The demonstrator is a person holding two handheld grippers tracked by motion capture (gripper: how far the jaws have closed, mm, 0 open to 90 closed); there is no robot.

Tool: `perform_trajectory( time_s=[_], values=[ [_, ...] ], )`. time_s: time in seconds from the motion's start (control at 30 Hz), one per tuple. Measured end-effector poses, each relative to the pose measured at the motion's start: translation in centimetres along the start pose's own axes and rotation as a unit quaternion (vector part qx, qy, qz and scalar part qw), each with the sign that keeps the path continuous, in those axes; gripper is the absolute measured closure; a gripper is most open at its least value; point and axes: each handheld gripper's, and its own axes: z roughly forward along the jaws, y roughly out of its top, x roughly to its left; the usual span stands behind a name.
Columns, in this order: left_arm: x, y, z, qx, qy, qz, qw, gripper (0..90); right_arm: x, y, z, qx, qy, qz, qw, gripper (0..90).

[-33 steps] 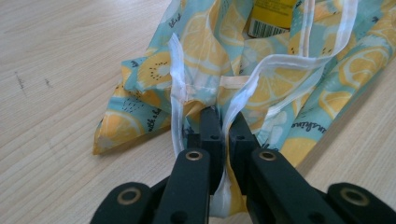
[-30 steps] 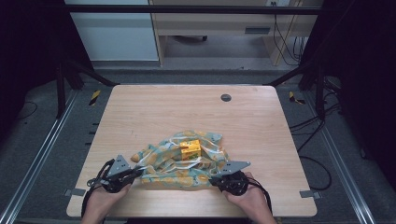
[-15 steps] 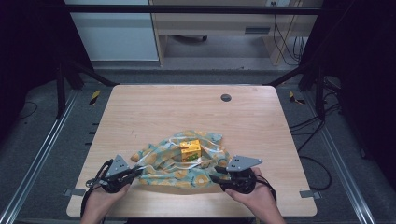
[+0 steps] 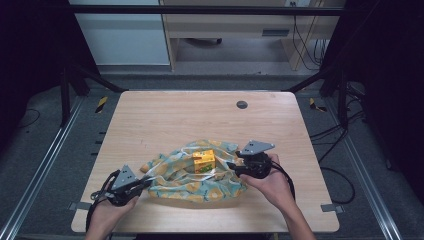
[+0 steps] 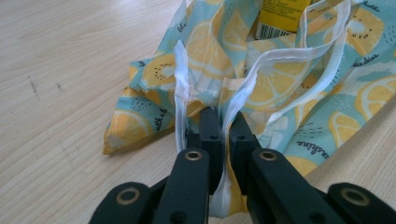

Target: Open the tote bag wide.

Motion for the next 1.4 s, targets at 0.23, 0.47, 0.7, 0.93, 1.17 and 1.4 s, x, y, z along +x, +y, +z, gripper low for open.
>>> perform_trajectory(
  time_s=[0.23, 0.47, 0.7, 0.93, 1.17, 1.4],
  values=[
    [0.1, 0.1, -0.2, -0.011, 0.004, -0.003, 0.9999, 87.4, 0.3, -0.6, 2.1, 0.030, 0.013, 0.000, 0.9995, 39.9],
    [0.1, 0.1, -0.3, -0.011, 0.003, -0.001, 0.9999, 87.6, -0.5, -1.2, 3.0, 0.064, 0.002, 0.004, 0.9979, 68.0],
    [0.1, 0.1, -0.1, -0.008, 0.000, 0.001, 1.0000, 87.6, -1.3, -0.9, 3.2, 0.056, -0.001, 0.008, 0.9984, 89.7],
    [-0.1, 0.2, 0.6, 0.001, -0.001, 0.008, 1.0000, 87.5, -3.6, -0.8, 3.3, 0.038, -0.014, 0.053, 0.9978, 90.0],
    [0.1, 0.0, 2.0, 0.031, -0.004, 0.002, 0.9995, 88.4, -4.9, -1.4, 4.8, 0.041, -0.030, 0.080, 0.9955, 90.0],
    [-0.1, -0.1, 2.4, 0.048, -0.008, 0.006, 0.9988, 88.8, -5.3, -1.5, 5.7, 0.055, -0.037, 0.081, 0.9946, 90.0]
  ],
)
